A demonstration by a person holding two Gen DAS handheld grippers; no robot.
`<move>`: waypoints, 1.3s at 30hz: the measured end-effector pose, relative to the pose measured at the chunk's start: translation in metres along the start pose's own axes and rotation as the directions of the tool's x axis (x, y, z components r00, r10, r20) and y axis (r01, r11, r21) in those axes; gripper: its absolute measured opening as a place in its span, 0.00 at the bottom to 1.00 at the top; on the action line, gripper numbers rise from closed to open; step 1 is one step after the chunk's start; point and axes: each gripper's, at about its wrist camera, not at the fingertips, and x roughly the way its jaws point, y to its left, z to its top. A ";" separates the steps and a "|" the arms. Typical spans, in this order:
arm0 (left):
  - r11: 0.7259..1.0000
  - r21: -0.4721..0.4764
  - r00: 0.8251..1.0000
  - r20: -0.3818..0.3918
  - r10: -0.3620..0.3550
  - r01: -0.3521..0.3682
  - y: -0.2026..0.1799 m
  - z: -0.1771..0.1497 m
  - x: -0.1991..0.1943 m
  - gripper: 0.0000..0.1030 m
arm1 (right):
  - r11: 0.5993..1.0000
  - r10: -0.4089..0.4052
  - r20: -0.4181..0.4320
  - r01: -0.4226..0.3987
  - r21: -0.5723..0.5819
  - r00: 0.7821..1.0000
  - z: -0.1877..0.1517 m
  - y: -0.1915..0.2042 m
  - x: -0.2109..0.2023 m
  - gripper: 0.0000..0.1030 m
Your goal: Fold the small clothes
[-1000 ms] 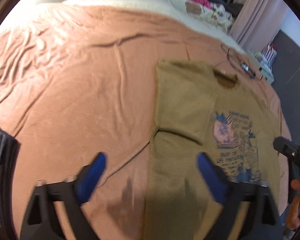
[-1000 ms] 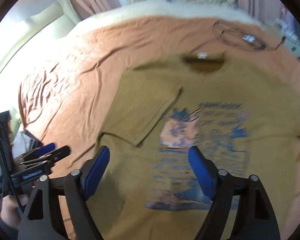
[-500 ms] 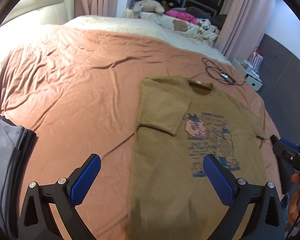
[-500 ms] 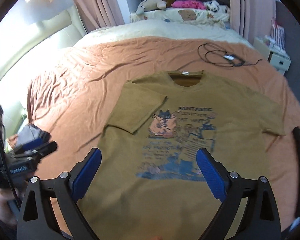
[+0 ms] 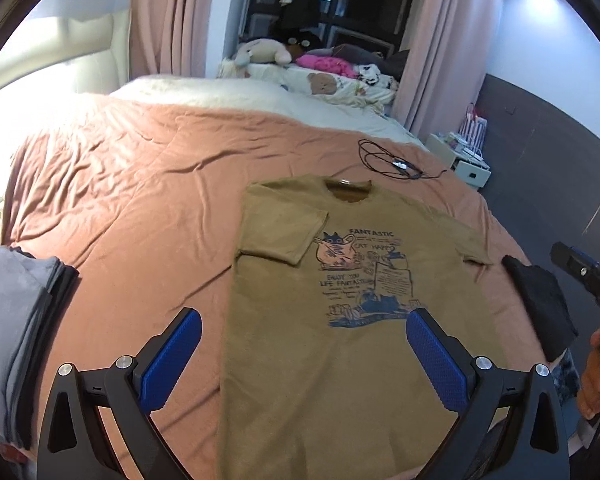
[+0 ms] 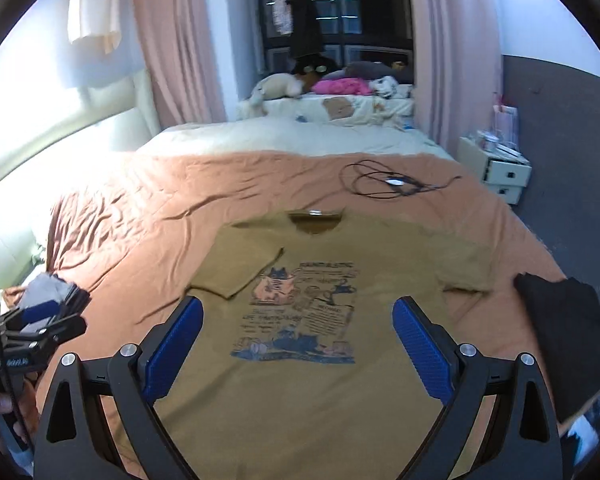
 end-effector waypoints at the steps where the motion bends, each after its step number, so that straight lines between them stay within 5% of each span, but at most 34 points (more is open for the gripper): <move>1: 1.000 0.011 1.000 0.010 0.006 -0.006 -0.004 -0.002 -0.004 1.00 | 1.000 0.002 0.008 -0.002 0.008 1.000 -0.003 -0.003 -0.007 0.93; 15: 0.999 0.036 0.996 0.079 -0.040 0.037 -0.047 -0.019 -0.045 1.00 | 0.996 -0.052 0.008 0.052 0.070 0.999 -0.021 -0.042 -0.053 1.00; 20: 0.997 0.034 0.995 0.066 -0.070 0.067 -0.066 -0.017 -0.047 1.00 | 0.989 -0.063 0.073 0.052 0.136 0.995 -0.023 -0.066 -0.073 1.00; 28: 0.993 0.050 0.990 0.090 -0.107 0.103 -0.104 -0.006 -0.046 1.00 | 0.969 -0.058 0.124 0.026 0.247 0.991 -0.040 -0.108 -0.074 1.00; 39: 0.982 0.135 0.988 0.063 -0.140 0.131 -0.149 0.013 -0.016 1.00 | 0.969 -0.152 0.101 0.128 0.211 0.983 -0.024 -0.112 -0.053 1.00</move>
